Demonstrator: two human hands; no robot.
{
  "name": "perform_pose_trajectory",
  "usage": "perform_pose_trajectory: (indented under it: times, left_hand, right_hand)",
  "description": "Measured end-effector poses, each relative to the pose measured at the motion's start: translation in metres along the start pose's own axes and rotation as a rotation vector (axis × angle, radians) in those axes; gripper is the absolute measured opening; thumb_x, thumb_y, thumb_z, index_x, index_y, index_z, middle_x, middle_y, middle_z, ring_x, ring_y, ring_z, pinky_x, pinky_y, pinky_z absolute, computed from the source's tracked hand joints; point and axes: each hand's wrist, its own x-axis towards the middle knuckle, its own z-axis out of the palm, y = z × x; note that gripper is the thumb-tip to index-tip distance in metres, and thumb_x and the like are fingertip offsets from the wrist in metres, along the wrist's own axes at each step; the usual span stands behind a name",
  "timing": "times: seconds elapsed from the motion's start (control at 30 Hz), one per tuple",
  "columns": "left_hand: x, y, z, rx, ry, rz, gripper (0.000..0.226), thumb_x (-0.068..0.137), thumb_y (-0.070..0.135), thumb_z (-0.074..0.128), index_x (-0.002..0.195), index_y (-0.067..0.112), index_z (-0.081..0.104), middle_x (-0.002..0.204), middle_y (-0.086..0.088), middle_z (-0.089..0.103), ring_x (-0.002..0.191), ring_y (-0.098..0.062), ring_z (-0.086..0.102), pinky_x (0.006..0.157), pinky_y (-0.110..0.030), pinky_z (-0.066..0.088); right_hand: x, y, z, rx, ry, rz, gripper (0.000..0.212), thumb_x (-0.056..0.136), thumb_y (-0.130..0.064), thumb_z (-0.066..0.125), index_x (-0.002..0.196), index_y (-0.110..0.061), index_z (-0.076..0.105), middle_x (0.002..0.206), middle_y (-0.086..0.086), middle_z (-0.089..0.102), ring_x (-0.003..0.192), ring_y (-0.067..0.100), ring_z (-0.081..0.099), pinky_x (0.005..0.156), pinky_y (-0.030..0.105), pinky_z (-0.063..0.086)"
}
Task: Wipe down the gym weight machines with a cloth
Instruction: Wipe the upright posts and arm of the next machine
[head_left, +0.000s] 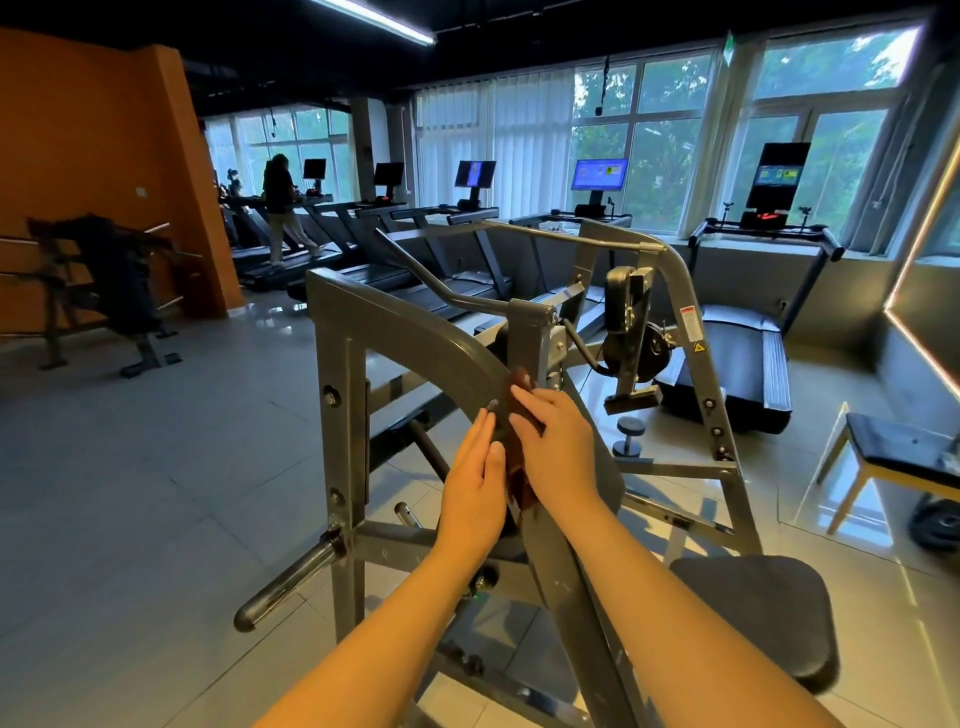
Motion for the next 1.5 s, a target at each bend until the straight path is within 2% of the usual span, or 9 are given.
perform_pose_trajectory:
  times: [0.27, 0.43, 0.57, 0.7, 0.87, 0.97, 1.17, 1.37, 1.5]
  left_hand:
    - [-0.011, 0.002, 0.004, 0.001, -0.005, 0.005, 0.044, 0.108, 0.031, 0.037, 0.152, 0.028, 0.036, 0.158, 0.01, 0.032, 0.136, 0.012, 0.032, 0.102, 0.003, 0.025]
    - [-0.018, 0.017, 0.003, -0.167, -0.052, -0.003, 0.04, 0.104, 0.04, 0.04, 0.14, 0.055, 0.035, 0.137, 0.037, 0.04, 0.129, 0.016, 0.041, 0.108, -0.018, 0.041]
    - [-0.006, 0.02, -0.011, -0.188, 0.07, 0.018, 0.047, 0.105, 0.027, 0.049, 0.146, 0.047, 0.035, 0.146, 0.025, 0.037, 0.133, 0.009, 0.039, 0.108, -0.018, 0.039]
    - [0.007, 0.008, -0.026, -0.063, 0.163, 0.049, 0.046, 0.104, 0.015, 0.053, 0.139, 0.043, 0.043, 0.141, 0.015, 0.044, 0.122, 0.015, 0.043, 0.108, -0.02, 0.04]
    - [0.04, -0.001, -0.029, 0.023, 0.229, 0.006, 0.047, 0.106, 0.019, 0.049, 0.152, 0.028, 0.041, 0.153, 0.002, 0.041, 0.139, -0.012, 0.039, 0.117, -0.037, 0.036]
    - [0.038, -0.001, -0.016, 0.026, 0.239, 0.02, 0.045, 0.104, 0.018, 0.053, 0.147, 0.028, 0.048, 0.145, 0.002, 0.043, 0.132, -0.008, 0.041, 0.114, -0.03, 0.037]
    - [0.004, -0.02, 0.003, 0.104, 0.107, 0.17, 0.043, 0.101, 0.011, 0.057, 0.138, 0.033, 0.051, 0.13, 0.013, 0.043, 0.122, -0.002, 0.048, 0.11, -0.015, 0.038]
    - [0.044, -0.001, -0.021, 0.044, 0.244, 0.107, 0.039, 0.101, 0.017, 0.059, 0.139, 0.029, 0.057, 0.128, 0.004, 0.053, 0.118, -0.005, 0.052, 0.105, -0.028, 0.047]
    - [0.024, 0.004, 0.001, 0.031, 0.214, 0.155, 0.039, 0.101, 0.013, 0.059, 0.138, 0.028, 0.057, 0.123, 0.01, 0.051, 0.112, 0.016, 0.046, 0.096, -0.005, 0.04]
  right_hand:
    - [-0.014, 0.01, -0.002, 0.002, 0.033, 0.049, 0.035, 0.1, -0.02, 0.061, 0.135, -0.023, 0.063, 0.113, -0.011, 0.051, 0.103, 0.0, 0.053, 0.09, 0.006, 0.04]
    - [-0.021, -0.003, -0.002, 0.122, 0.0, 0.062, 0.028, 0.103, -0.027, 0.056, 0.13, -0.025, 0.066, 0.113, -0.012, 0.052, 0.098, -0.008, 0.052, 0.081, 0.0, 0.04]
    - [-0.02, -0.023, 0.015, 0.309, -0.124, 0.108, 0.03, 0.107, -0.031, 0.047, 0.13, -0.029, 0.065, 0.117, -0.016, 0.065, 0.105, -0.004, 0.061, 0.085, 0.013, 0.049]
    - [-0.021, -0.015, 0.029, 0.033, -0.085, -0.011, 0.031, 0.106, -0.027, 0.047, 0.13, -0.023, 0.066, 0.123, -0.009, 0.06, 0.115, 0.004, 0.051, 0.099, 0.025, 0.049]
    - [-0.02, -0.002, 0.019, -0.04, 0.037, 0.032, 0.038, 0.105, -0.02, 0.049, 0.143, -0.022, 0.055, 0.146, -0.007, 0.045, 0.136, 0.006, 0.035, 0.109, 0.01, 0.03]
    - [-0.025, 0.007, 0.017, 0.036, 0.006, 0.078, 0.043, 0.106, -0.02, 0.048, 0.149, -0.023, 0.048, 0.152, -0.007, 0.046, 0.14, 0.009, 0.04, 0.118, 0.03, 0.036]
    - [-0.037, 0.017, 0.013, 0.033, 0.017, 0.117, 0.043, 0.107, -0.019, 0.046, 0.149, -0.025, 0.047, 0.153, -0.006, 0.047, 0.141, 0.009, 0.041, 0.116, 0.024, 0.032]
    - [-0.015, -0.002, 0.018, 0.062, -0.006, 0.048, 0.04, 0.107, -0.019, 0.045, 0.145, -0.024, 0.052, 0.153, -0.006, 0.046, 0.143, 0.007, 0.038, 0.117, 0.023, 0.028]
    - [-0.016, -0.001, 0.016, 0.132, 0.025, 0.084, 0.038, 0.107, -0.016, 0.046, 0.143, -0.024, 0.055, 0.149, -0.006, 0.052, 0.138, 0.006, 0.045, 0.117, 0.027, 0.035]
